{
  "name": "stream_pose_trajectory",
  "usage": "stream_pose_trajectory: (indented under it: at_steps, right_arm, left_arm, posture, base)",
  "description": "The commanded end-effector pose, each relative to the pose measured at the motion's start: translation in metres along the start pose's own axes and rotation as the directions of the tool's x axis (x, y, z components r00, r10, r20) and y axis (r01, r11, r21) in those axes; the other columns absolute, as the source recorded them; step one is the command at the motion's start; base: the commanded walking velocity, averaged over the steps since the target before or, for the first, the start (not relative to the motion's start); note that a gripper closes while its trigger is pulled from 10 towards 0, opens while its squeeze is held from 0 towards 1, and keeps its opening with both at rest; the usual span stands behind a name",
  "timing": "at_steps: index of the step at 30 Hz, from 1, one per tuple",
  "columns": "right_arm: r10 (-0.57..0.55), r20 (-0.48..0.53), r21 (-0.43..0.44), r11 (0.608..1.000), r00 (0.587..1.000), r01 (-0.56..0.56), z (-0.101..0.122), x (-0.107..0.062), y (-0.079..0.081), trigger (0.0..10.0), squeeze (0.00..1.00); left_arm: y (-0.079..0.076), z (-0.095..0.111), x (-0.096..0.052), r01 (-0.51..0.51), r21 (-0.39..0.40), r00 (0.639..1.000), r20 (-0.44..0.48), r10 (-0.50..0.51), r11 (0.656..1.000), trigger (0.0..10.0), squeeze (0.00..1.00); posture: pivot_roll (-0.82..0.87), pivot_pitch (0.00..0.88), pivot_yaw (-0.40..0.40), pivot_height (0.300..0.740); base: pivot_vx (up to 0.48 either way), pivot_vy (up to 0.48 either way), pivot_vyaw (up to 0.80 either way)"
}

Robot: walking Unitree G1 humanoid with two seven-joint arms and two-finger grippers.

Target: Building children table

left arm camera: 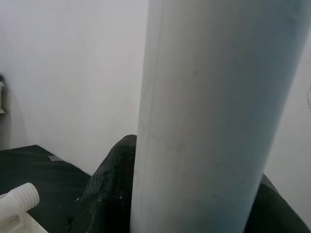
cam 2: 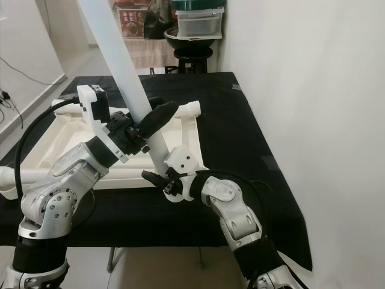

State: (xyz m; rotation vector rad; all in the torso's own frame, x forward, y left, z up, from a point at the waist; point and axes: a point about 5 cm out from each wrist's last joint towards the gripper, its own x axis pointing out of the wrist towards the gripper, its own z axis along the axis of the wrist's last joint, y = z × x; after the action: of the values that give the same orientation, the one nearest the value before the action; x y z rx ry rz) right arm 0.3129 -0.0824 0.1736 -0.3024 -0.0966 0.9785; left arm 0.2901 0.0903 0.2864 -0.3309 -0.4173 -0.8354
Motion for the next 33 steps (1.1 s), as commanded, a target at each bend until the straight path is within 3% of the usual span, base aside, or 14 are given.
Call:
stream_pose_trajectory:
  at_steps: [1, 4, 5, 6, 11, 13, 16, 18, 19, 22, 23, 24, 28, 33]
  right_arm:
    - [0.064, 0.047, -0.064, 0.996, 0.997, -0.061, 0.006, 0.005, 0.011, 10.0, 0.0]
    - [0.043, 0.048, -0.059, 0.997, 0.998, -0.04, 0.007, 0.006, 0.008, 10.0, 0.0]
    - [0.052, 0.04, -0.028, 0.998, 0.998, -0.051, 0.006, 0.005, 0.008, 10.0, 0.18]
    - [0.06, 0.034, -0.004, 0.998, 0.998, -0.06, 0.005, 0.005, 0.008, 10.0, 1.0]
    - [0.126, 0.044, 0.03, 0.991, 0.991, -0.128, 0.007, 0.004, 0.013, 10.0, 1.0]
    - [0.179, 0.06, 0.021, 0.983, 0.982, -0.18, 0.009, 0.003, 0.017, 10.0, 1.0]
    - [0.244, 0.064, -0.011, 0.97, 0.968, -0.244, 0.009, 0.002, 0.021, 10.0, 1.0]
    - [0.256, 0.064, -0.016, 0.967, 0.965, -0.255, 0.009, 0.001, 0.021, 10.0, 1.0]
    - [0.305, 0.05, -0.019, 0.952, 0.951, -0.304, 0.009, 0.0, 0.023, 10.0, 0.2]
    - [0.325, 0.045, -0.02, 0.946, 0.944, -0.325, 0.009, -0.001, 0.023, 10.0, 0.2]
    - [0.344, 0.037, -0.017, 0.939, 0.938, -0.343, 0.009, -0.001, 0.023, 10.0, 0.0]
    - [0.344, 0.037, -0.017, 0.939, 0.938, -0.343, 0.009, -0.001, 0.023, 10.0, 0.0]
    - [0.359, 0.041, -0.021, 0.933, 0.933, -0.358, 0.012, 0.001, 0.021, 10.0, 0.0]
    - [0.351, 0.087, 0.0, 0.936, 0.932, -0.352, 0.015, 0.001, 0.021, 10.0, 0.0]
  left_arm:
    - [0.018, 0.015, -0.005, -0.093, -0.008, 0.994, 0.065, 0.093, 0.996, 0.0, 0.0]
    - [0.022, 0.019, -0.006, -0.086, 0.001, 0.994, 0.068, 0.086, 0.996, 0.0, 0.0]
    - [0.023, 0.021, -0.006, -0.066, 0.011, 0.996, 0.063, 0.065, 0.998, 0.0, 0.0]
    - [0.023, 0.022, -0.006, -0.051, 0.018, 0.997, 0.059, 0.05, 0.999, 0.0, 0.0]
    - [0.022, 0.024, -0.006, 0.028, 0.032, 0.999, 0.034, -0.03, 0.999, 0.0, 0.0]
    - [0.02, 0.024, -0.008, 0.14, 0.03, 0.99, -0.008, -0.139, 0.99, 0.0, 0.0]
    - [0.012, 0.025, -0.013, 0.361, -0.006, 0.929, -0.089, -0.36, 0.933, 0.0, 0.0]
    - [0.01, 0.026, -0.014, 0.399, -0.013, 0.912, -0.102, -0.398, 0.917, 0.0, 0.0]
    - [0.003, 0.028, -0.016, 0.524, -0.044, 0.838, -0.151, -0.524, 0.85, 0.0, 0.0]
    - [0.0, 0.029, -0.017, 0.573, -0.062, 0.802, -0.166, -0.575, 0.817, 0.0, 0.0]
    - [-0.003, 0.032, -0.017, 0.616, -0.085, 0.766, -0.167, -0.621, 0.783, 0.0, 0.0]
    - [-0.003, 0.032, -0.017, 0.616, -0.085, 0.766, -0.167, -0.621, 0.783, 0.0, 0.0]
    - [-0.015, 0.039, -0.014, 0.732, -0.133, 0.65, -0.155, -0.744, 0.668, 0.0, 0.0]
    - [-0.02, 0.035, -0.015, 0.768, -0.143, 0.604, -0.165, -0.78, 0.624, 0.0, 0.0]
  posture:
    - [-0.01, 0.0, 0.025, 0.74]
    - [-0.01, 0.0, 0.024, 0.74]
    - [-0.01, 0.0, 0.024, 0.74]
    - [-0.01, 0.0, 0.024, 0.74]
    - [-0.01, 0.0, 0.022, 0.74]
    - [-0.01, 0.0, 0.019, 0.74]
    - [0.0, 0.0, 0.023, 0.74]
    - [0.0, 0.0, 0.023, 0.74]
    - [0.0, 0.0, 0.025, 0.74]
    - [0.0, 0.0, 0.027, 0.74]
    - [0.0, 0.0, 0.027, 0.74]
    - [0.0, 0.0, 0.027, 0.74]
    - [-0.01, 0.0, 0.033, 0.74]
    - [-0.01, 0.0, 0.035, 0.74]
  base:
    - [0.0, 0.0, 0.0]
    - [0.0, 0.0, 0.0]
    - [0.0, 0.0, 0.0]
    - [0.0, 0.0, 0.0]
    - [0.0, 0.0, 0.0]
    - [0.0, 0.0, 0.0]
    - [0.0, 0.0, 0.0]
    - [0.0, 0.0, 0.0]
    - [0.0, 0.0, 0.0]
    - [0.0, 0.0, 0.0]
    - [0.0, 0.0, 0.0]
    - [0.0, 0.0, 0.0]
    - [0.0, 0.0, 0.0]
    - [0.0, 0.0, 0.0]
